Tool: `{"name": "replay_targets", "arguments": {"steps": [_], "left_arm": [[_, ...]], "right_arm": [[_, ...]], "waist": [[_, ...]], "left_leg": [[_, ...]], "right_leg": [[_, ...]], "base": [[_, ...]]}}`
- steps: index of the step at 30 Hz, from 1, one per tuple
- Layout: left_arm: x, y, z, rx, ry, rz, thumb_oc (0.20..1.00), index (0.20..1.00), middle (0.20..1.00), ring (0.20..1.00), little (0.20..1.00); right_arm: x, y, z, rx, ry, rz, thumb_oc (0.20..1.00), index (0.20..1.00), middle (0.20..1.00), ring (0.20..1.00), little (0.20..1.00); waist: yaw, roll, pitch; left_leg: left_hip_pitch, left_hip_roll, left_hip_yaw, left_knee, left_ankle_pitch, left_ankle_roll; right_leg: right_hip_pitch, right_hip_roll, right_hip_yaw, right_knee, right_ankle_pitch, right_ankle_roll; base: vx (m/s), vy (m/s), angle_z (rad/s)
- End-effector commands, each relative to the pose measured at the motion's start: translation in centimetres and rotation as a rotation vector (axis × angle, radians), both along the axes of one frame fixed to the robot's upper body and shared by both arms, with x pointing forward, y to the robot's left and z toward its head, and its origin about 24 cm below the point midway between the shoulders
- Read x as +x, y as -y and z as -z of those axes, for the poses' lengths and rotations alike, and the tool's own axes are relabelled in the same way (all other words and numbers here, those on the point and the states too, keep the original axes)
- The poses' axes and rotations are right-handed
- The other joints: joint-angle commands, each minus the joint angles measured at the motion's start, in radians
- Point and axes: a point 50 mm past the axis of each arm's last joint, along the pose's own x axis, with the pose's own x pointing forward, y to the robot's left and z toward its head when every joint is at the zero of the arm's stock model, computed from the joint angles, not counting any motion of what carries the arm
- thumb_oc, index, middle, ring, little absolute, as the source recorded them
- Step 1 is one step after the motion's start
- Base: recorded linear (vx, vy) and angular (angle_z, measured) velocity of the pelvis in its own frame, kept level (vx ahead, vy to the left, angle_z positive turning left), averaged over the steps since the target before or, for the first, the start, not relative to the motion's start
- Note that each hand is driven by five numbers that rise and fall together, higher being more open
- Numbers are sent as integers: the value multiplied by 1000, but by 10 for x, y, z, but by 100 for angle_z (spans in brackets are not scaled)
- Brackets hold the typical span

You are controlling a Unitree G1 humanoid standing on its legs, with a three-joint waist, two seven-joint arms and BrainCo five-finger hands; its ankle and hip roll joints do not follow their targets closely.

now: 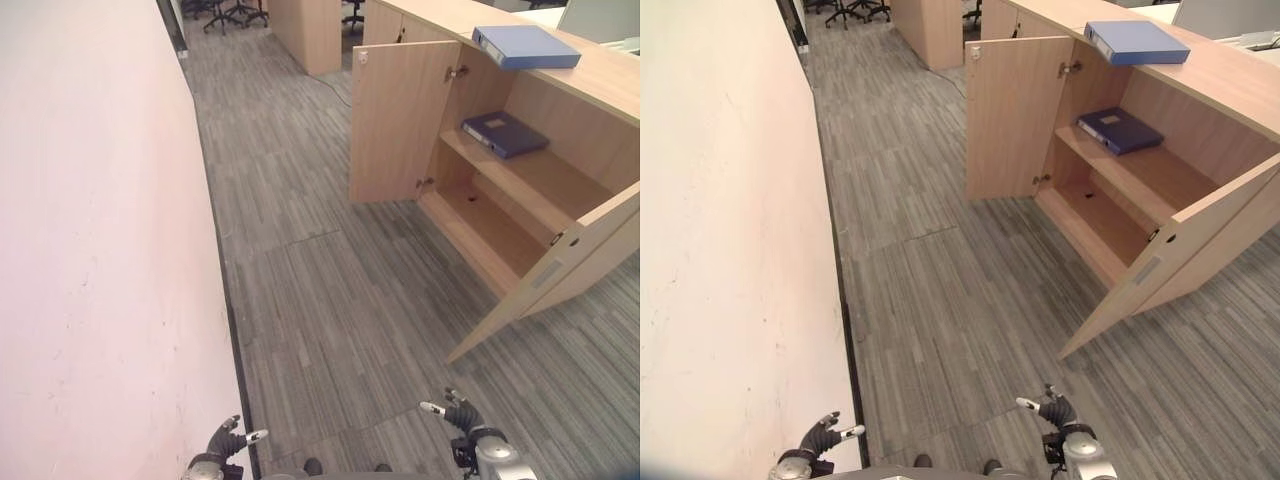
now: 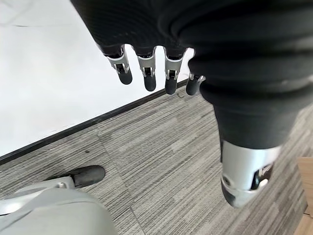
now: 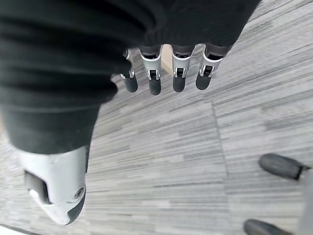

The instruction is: Put the empty folder in the office cabinet

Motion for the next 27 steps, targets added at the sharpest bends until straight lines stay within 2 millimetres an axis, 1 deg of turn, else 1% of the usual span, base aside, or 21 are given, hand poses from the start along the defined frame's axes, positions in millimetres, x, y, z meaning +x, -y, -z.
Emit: {"name": "replay_targets", "arguments": {"steps": [1, 3, 9, 13, 17, 22, 27], "left_arm": [[22, -3, -6, 2, 65, 5, 1000, 1000, 1000, 1000, 1000], [17, -4, -3, 5, 39, 2, 1000, 1000, 1000, 1000, 1000], [15, -5, -3, 13, 28, 4, 1000, 1000, 1000, 1000, 1000], [12, -6, -1, 21, 5, 7, 1000, 1000, 1000, 1000, 1000], [13, -6, -1, 20, 6, 8, 1000, 1000, 1000, 1000, 1000], [9, -5, 1, 24, -11, 19, 1000, 1000, 1000, 1000, 1000], [10, -5, 1, 26, -13, 25, 1000, 1000, 1000, 1000, 1000]], "right_arm": [[11, 1, -7, -8, 52, -35, 1000, 1000, 1000, 1000, 1000], [7, 1, -3, -6, 27, -33, 1000, 1000, 1000, 1000, 1000], [-3, 3, 3, -7, -25, -18, 1000, 1000, 1000, 1000, 1000], [-14, 5, 9, -10, -83, 12, 1000, 1000, 1000, 1000, 1000], [-19, 7, 12, -18, -116, 15, 1000, 1000, 1000, 1000, 1000], [-22, 7, 13, -22, -129, 6, 1000, 1000, 1000, 1000, 1000], [-21, 7, 13, -24, -127, 3, 1000, 1000, 1000, 1000, 1000]], "waist": [[20, -34, -13], [21, -37, -15], [22, -38, -17], [20, -38, -19], [22, -39, -21], [20, -38, -20], [19, -38, -21]], "left_leg": [[13, 48, 39, 2, -62, -53], [13, 49, 38, 2, -62, -53], [14, 49, 38, 2, -62, -53], [14, 49, 32, 2, -59, -53], [1, 44, 32, 2, -57, -53], [13, 44, 28, 2, -64, -54], [17, 45, 27, 2, -67, -54]], "right_leg": [[13, -54, -25, 6, -47, 90], [13, -52, -26, 6, -47, 89], [15, -52, -27, 6, -46, 90], [15, -49, -25, 6, -46, 88], [6, -53, -24, 6, -42, 90], [19, -51, -28, 6, -51, 87], [21, -50, -29, 6, -53, 86]], "base": [[0, 0, 0], [0, 0, 0], [0, 0, 0], [0, 0, 0], [0, 0, 0], [10, 0, 2], [6, -1, 2]]}}
